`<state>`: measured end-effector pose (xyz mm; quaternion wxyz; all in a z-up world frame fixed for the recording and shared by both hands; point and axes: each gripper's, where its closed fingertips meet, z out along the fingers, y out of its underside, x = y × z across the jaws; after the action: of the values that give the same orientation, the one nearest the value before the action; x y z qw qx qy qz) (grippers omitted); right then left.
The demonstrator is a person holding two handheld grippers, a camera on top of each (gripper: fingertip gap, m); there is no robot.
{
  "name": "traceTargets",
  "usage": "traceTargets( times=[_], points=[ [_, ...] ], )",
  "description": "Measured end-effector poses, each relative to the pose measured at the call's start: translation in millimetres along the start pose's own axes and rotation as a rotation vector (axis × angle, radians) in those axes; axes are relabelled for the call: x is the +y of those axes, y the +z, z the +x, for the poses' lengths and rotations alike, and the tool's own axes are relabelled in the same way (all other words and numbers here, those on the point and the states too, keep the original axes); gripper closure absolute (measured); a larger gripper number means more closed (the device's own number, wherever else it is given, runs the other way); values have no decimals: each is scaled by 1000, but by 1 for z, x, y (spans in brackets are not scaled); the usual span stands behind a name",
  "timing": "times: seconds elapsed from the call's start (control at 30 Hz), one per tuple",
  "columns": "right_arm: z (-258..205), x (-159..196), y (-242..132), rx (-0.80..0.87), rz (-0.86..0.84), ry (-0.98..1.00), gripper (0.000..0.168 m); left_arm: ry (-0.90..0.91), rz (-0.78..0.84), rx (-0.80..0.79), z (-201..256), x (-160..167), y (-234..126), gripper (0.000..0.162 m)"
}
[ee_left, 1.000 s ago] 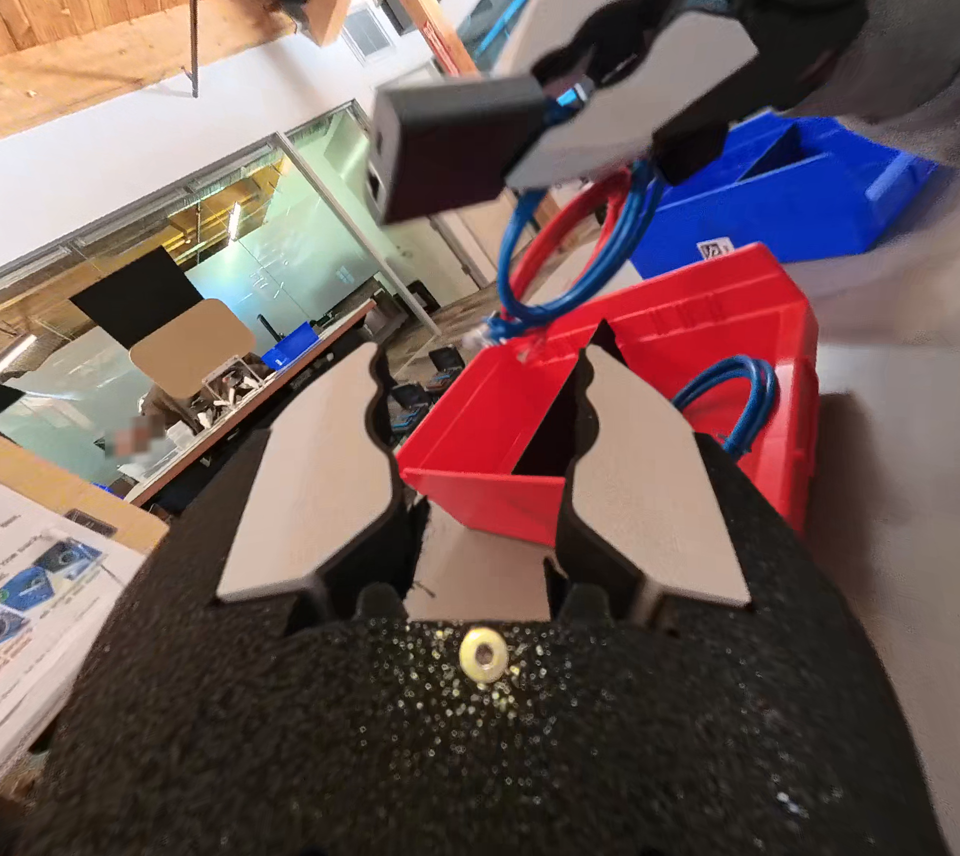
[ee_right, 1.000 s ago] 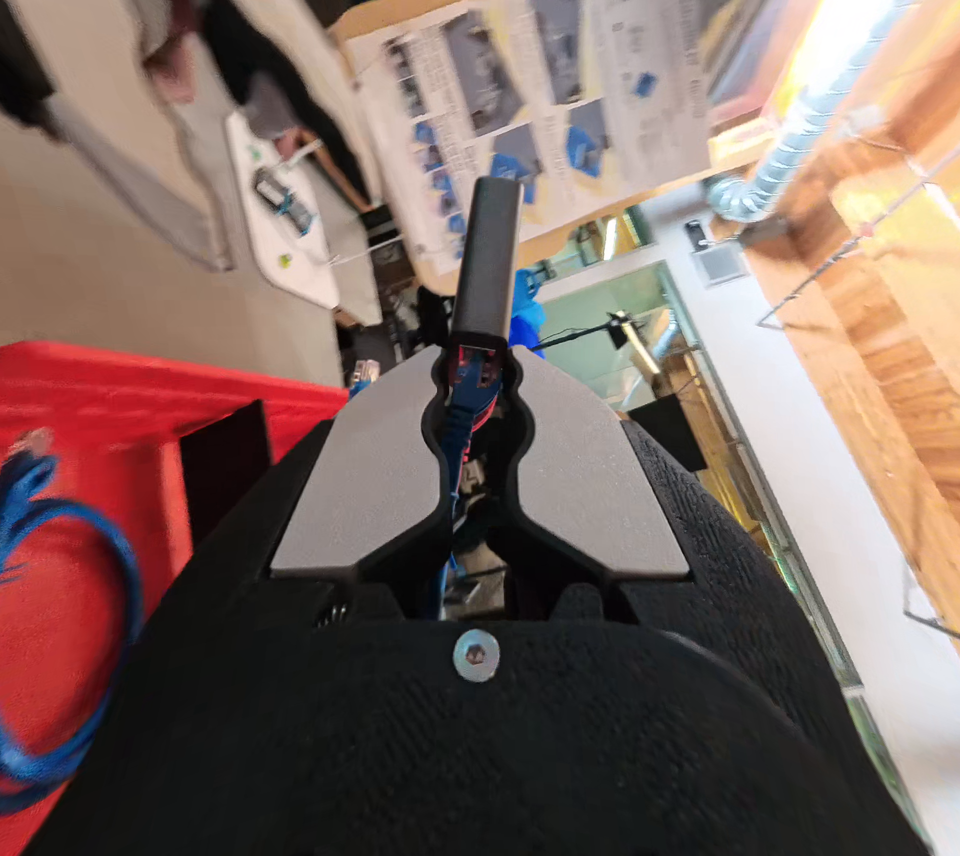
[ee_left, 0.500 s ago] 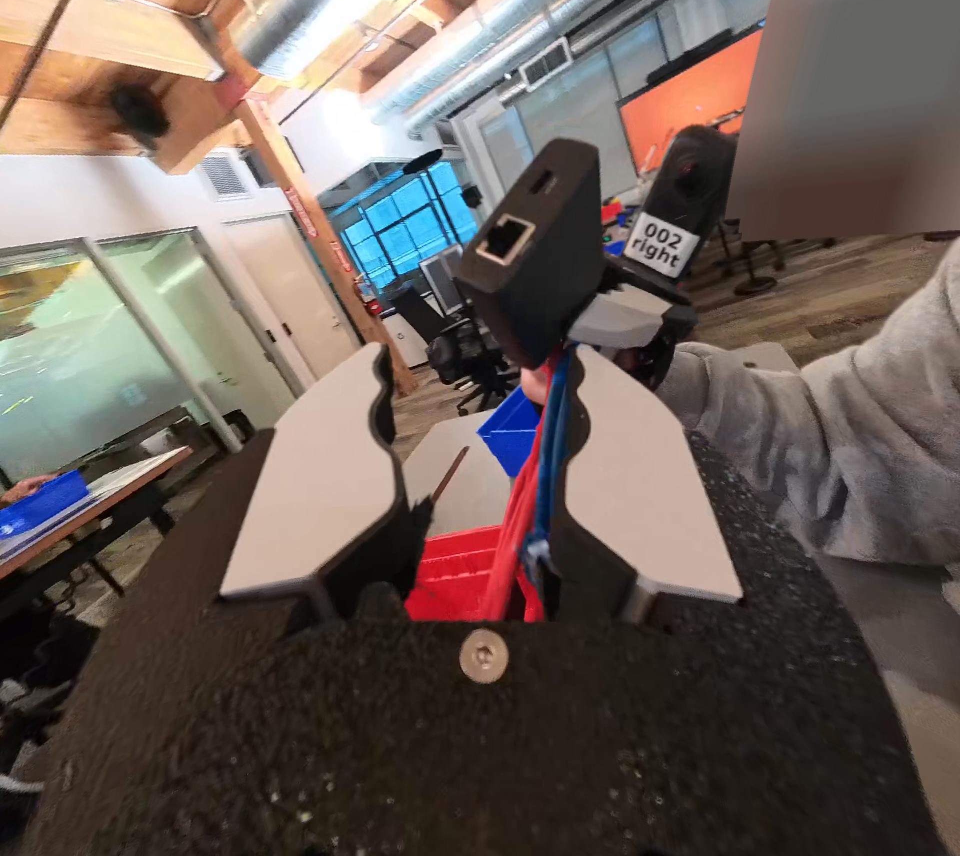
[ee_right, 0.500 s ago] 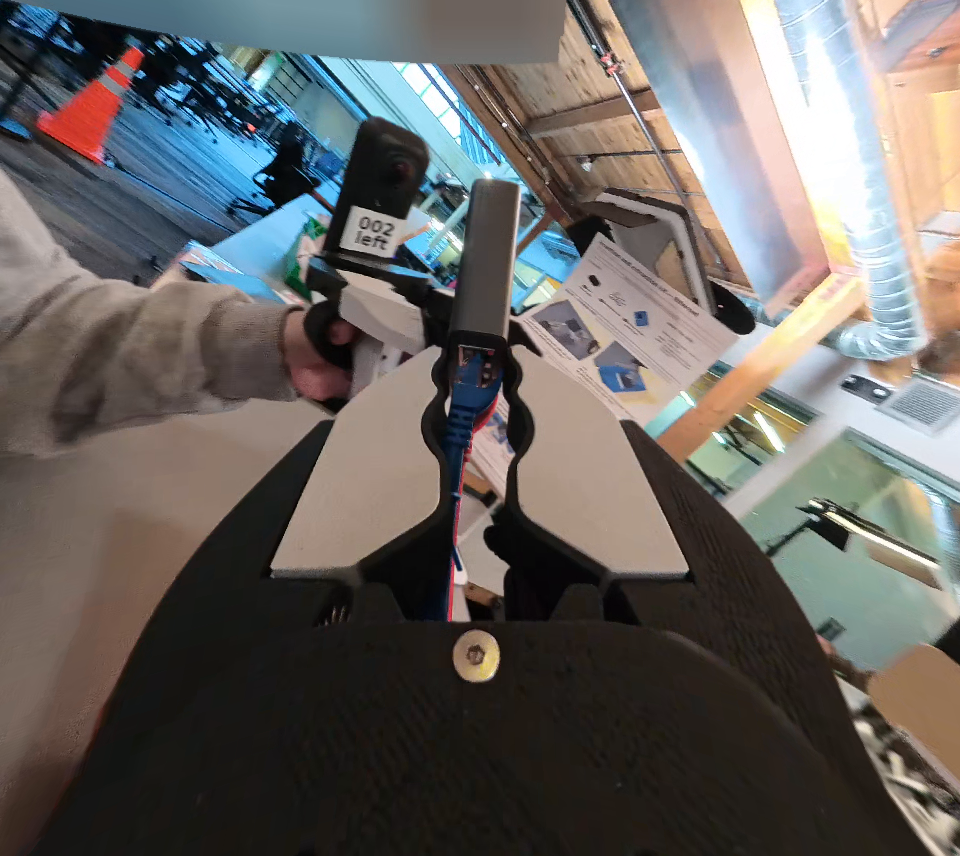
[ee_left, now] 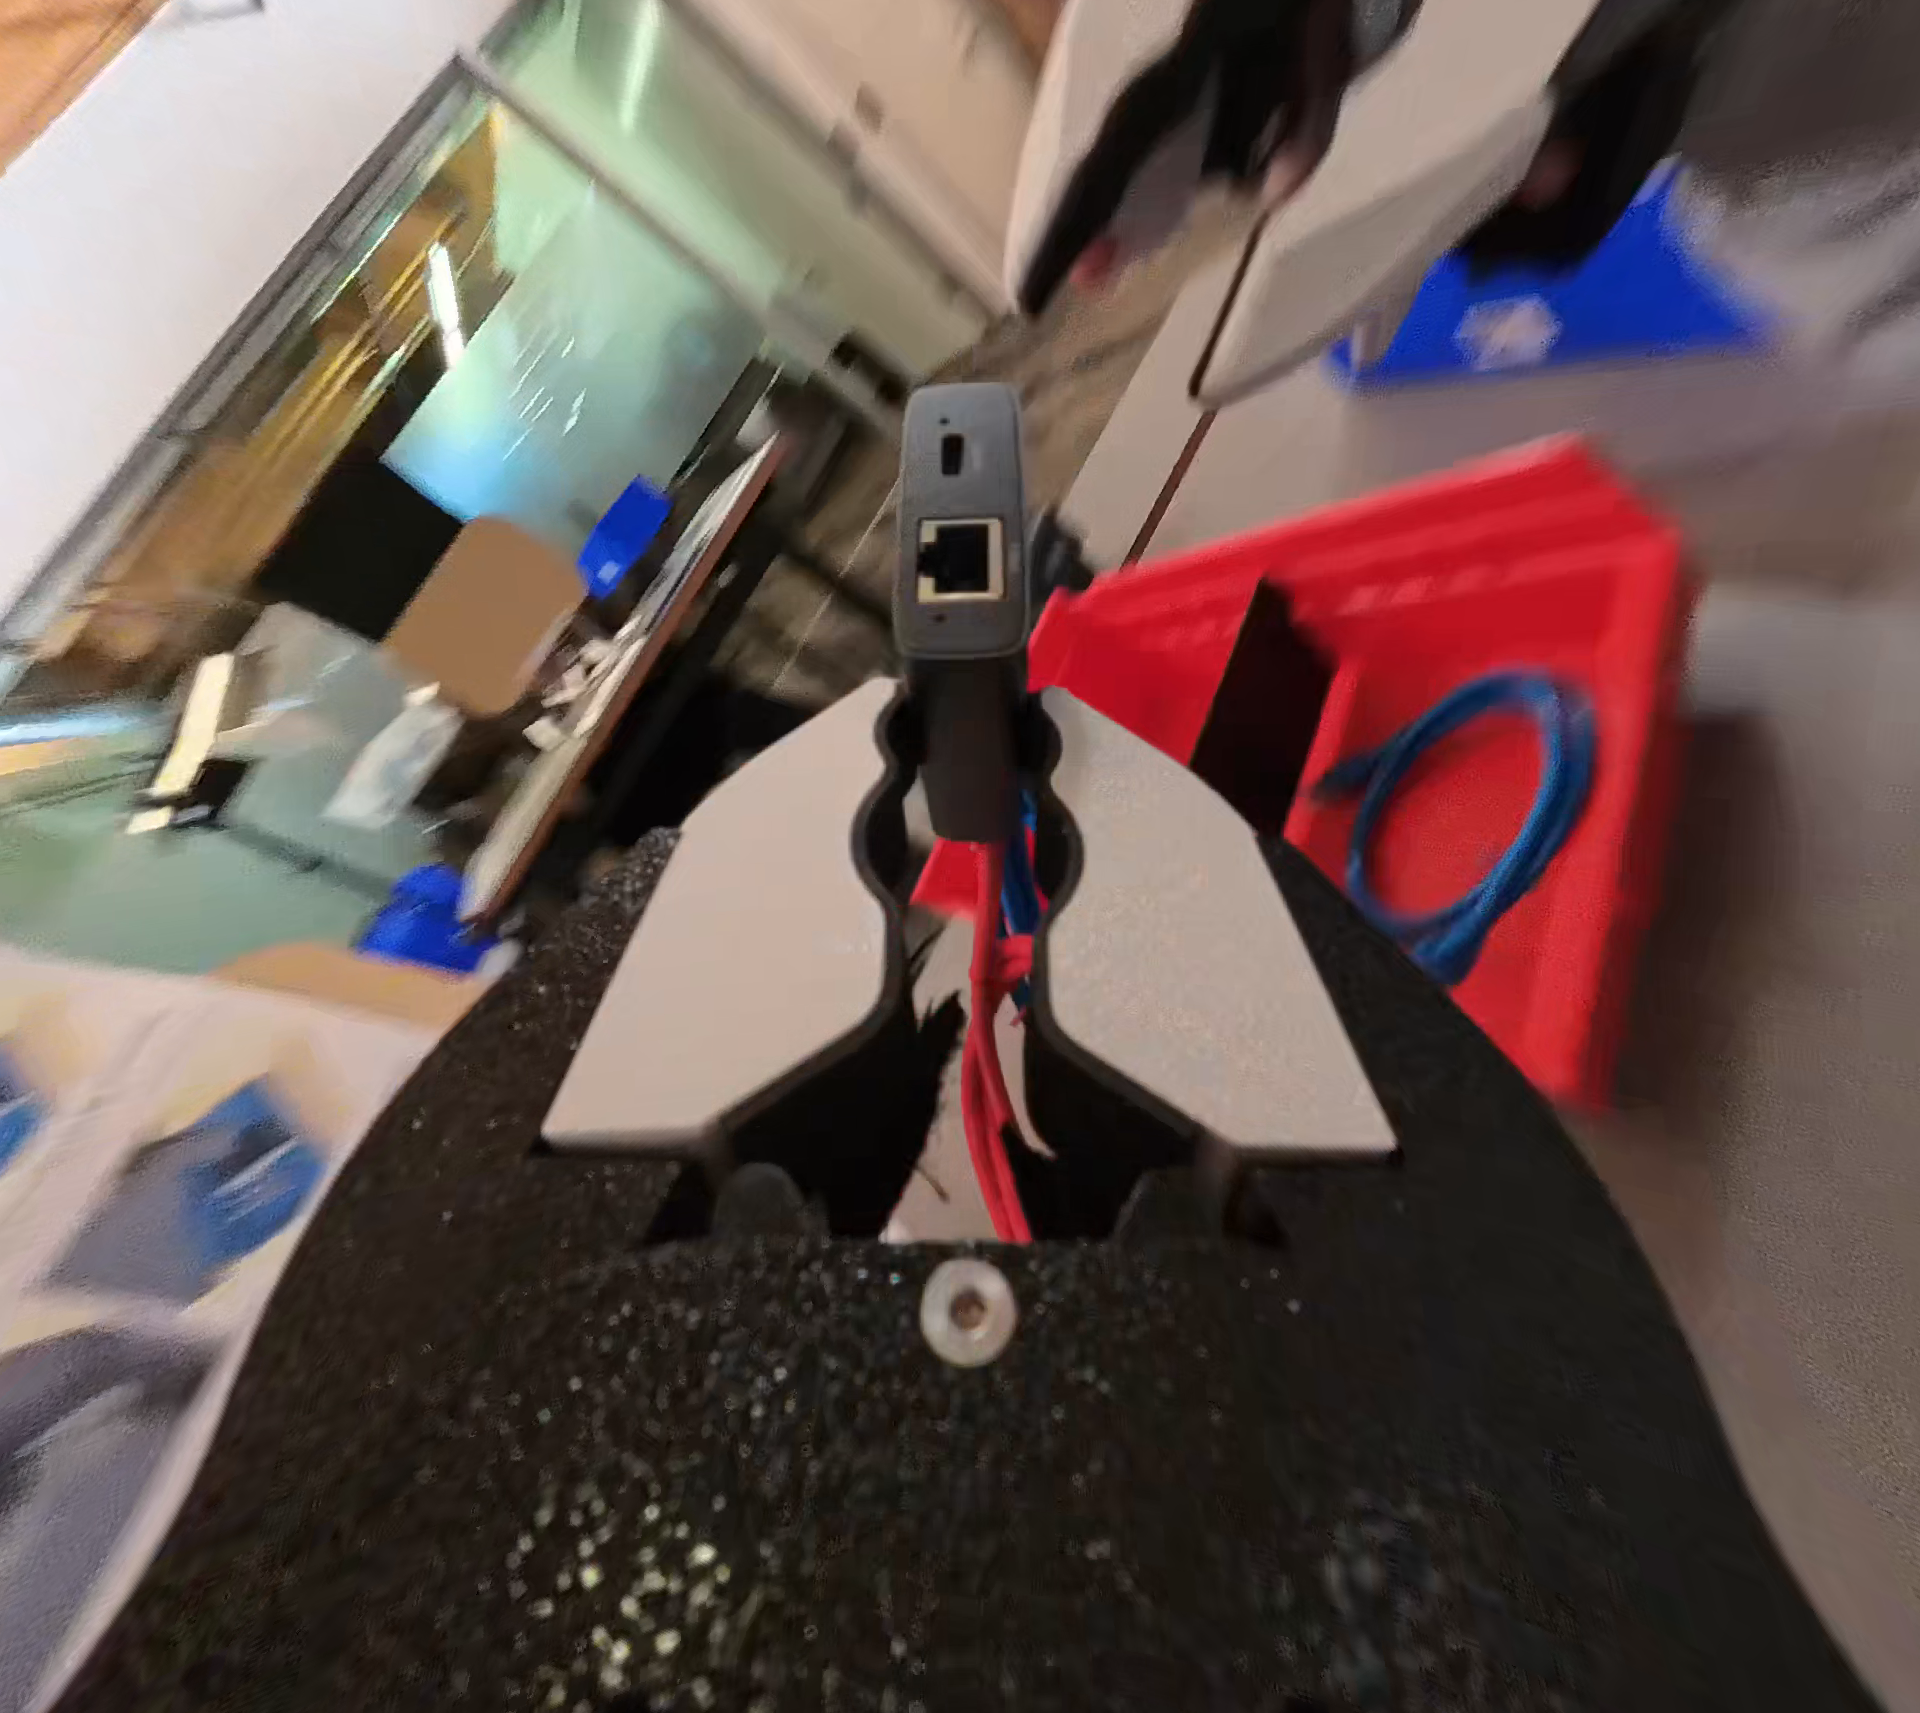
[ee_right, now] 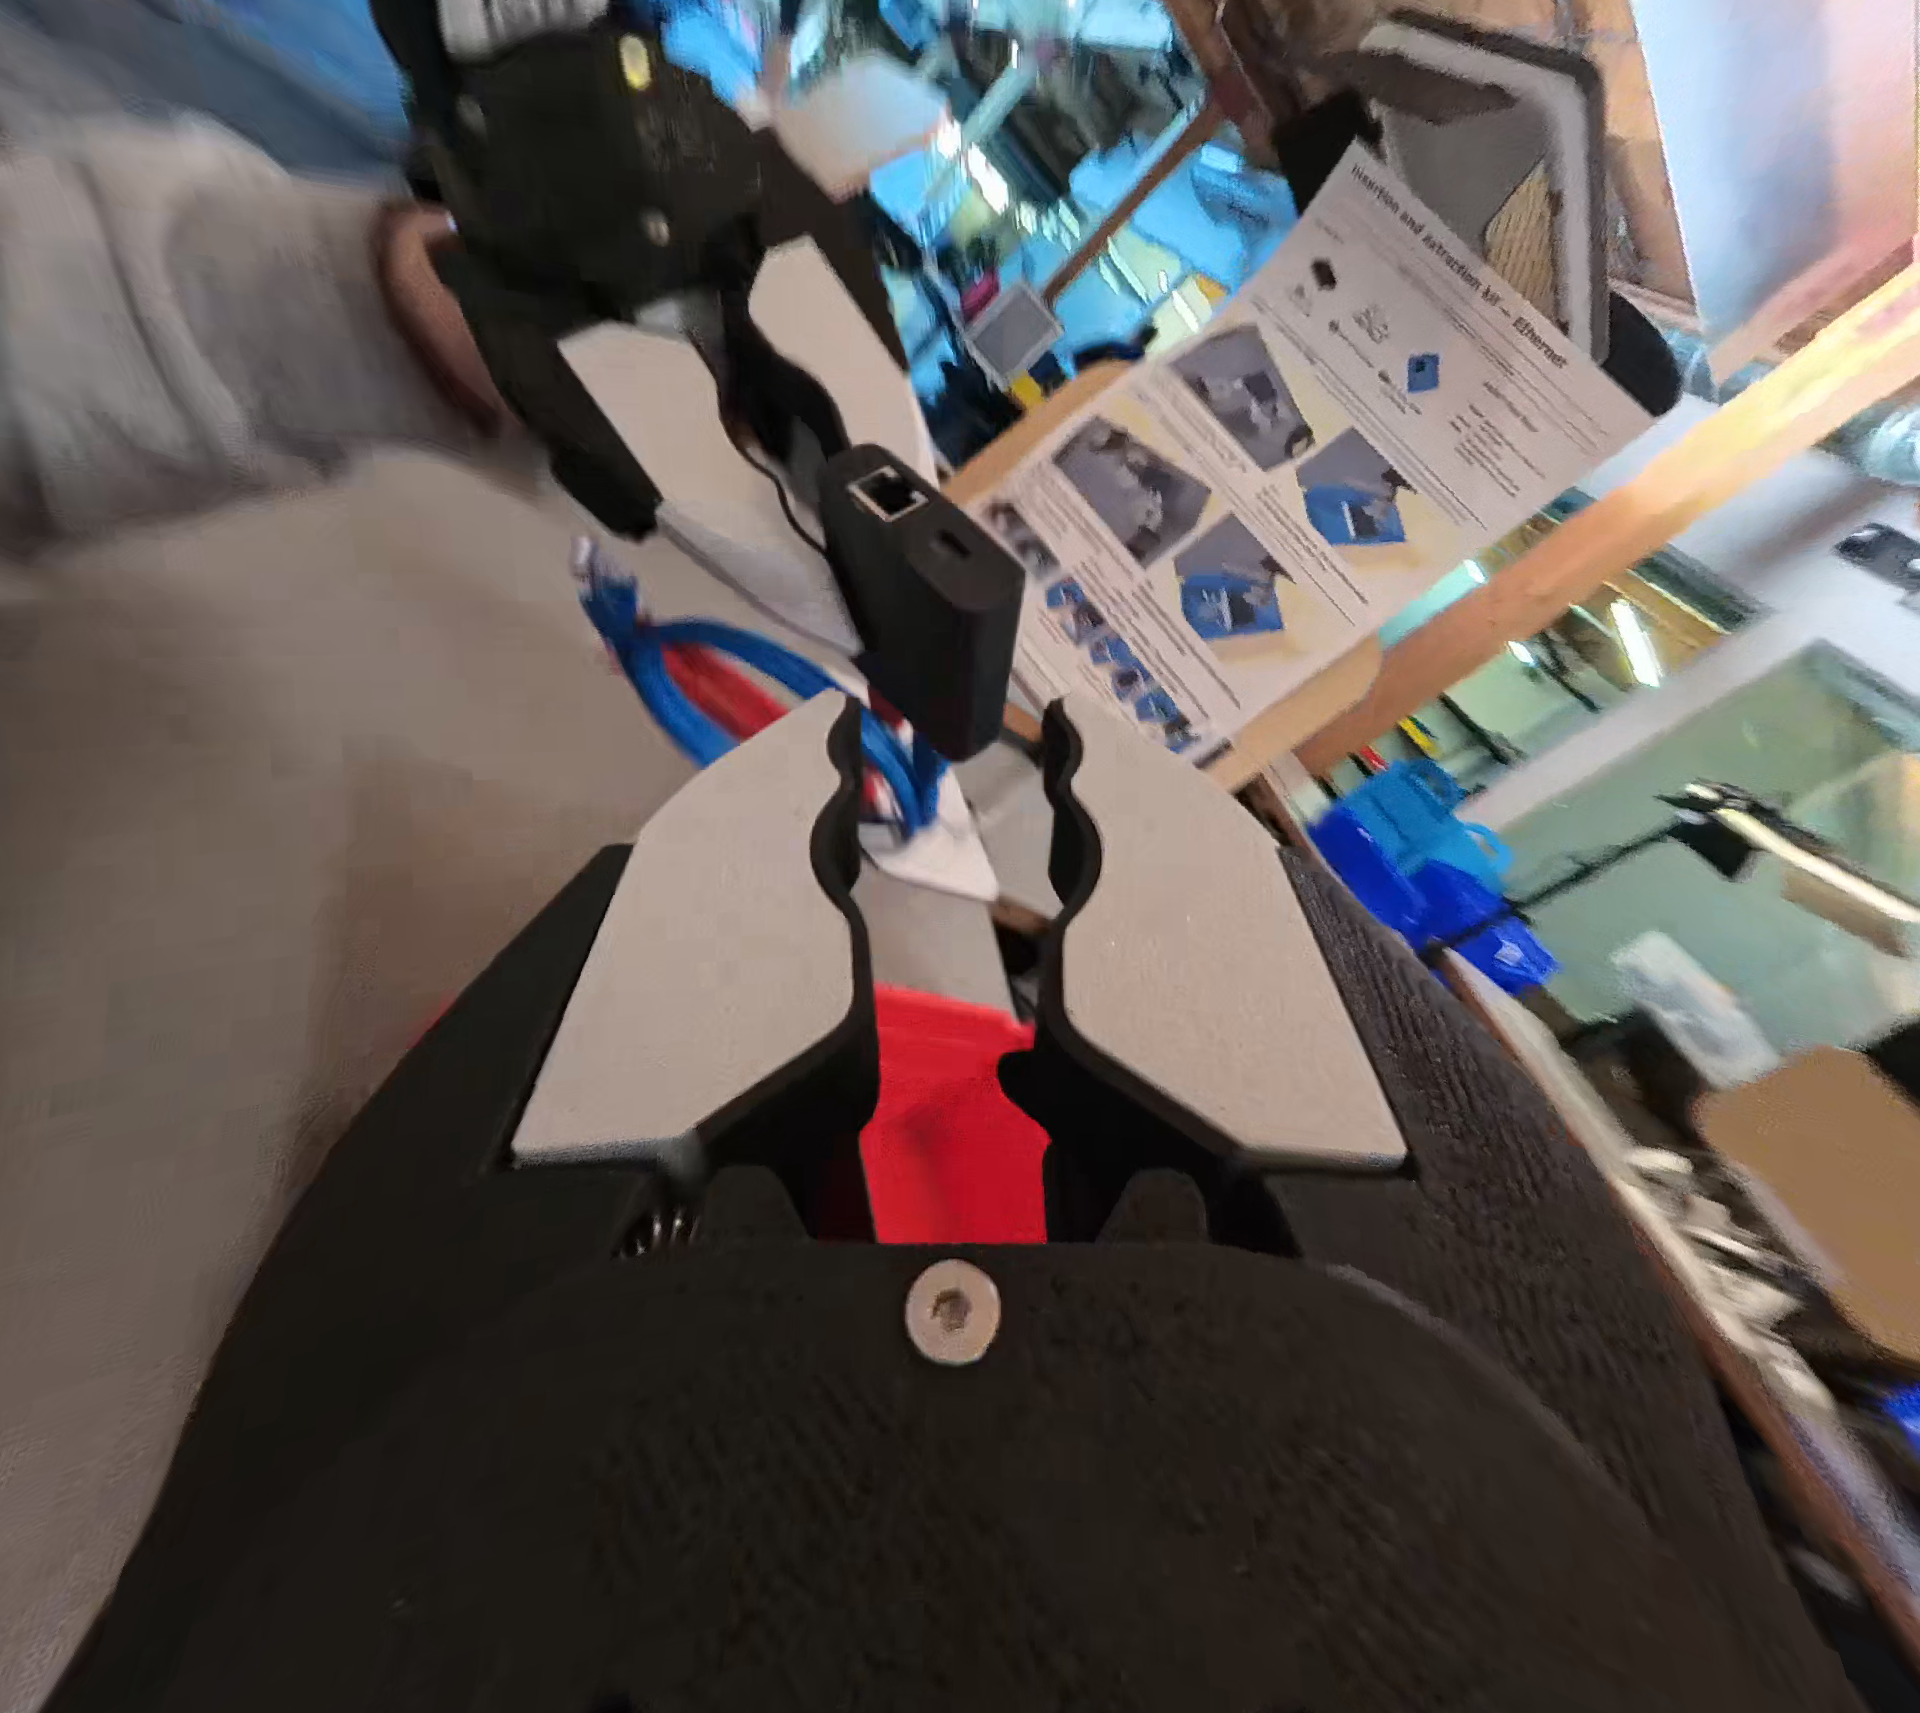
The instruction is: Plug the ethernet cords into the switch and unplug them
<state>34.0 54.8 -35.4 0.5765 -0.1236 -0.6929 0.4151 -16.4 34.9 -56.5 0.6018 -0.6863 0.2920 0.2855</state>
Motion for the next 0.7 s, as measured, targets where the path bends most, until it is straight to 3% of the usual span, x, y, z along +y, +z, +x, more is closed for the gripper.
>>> traceTargets(
  times=[0.17, 0.27, 0.57, 0.7],
  points=[
    [-25, 35, 14, 52, -414, -433, 139, 313, -332, -36, 23, 29, -7, 143],
    [-42, 37, 23, 9, -436, -550, 136, 404, -442, 10, 39, 39, -5, 143],
    [-56, 50, 33, -39, -464, -711, 143, 416, -428, 52, 57, 31, -6, 142],
    [-43, 47, 35, 9, -397, -633, 147, 388, -300, -140, 40, 15, -7, 123]
  ],
)
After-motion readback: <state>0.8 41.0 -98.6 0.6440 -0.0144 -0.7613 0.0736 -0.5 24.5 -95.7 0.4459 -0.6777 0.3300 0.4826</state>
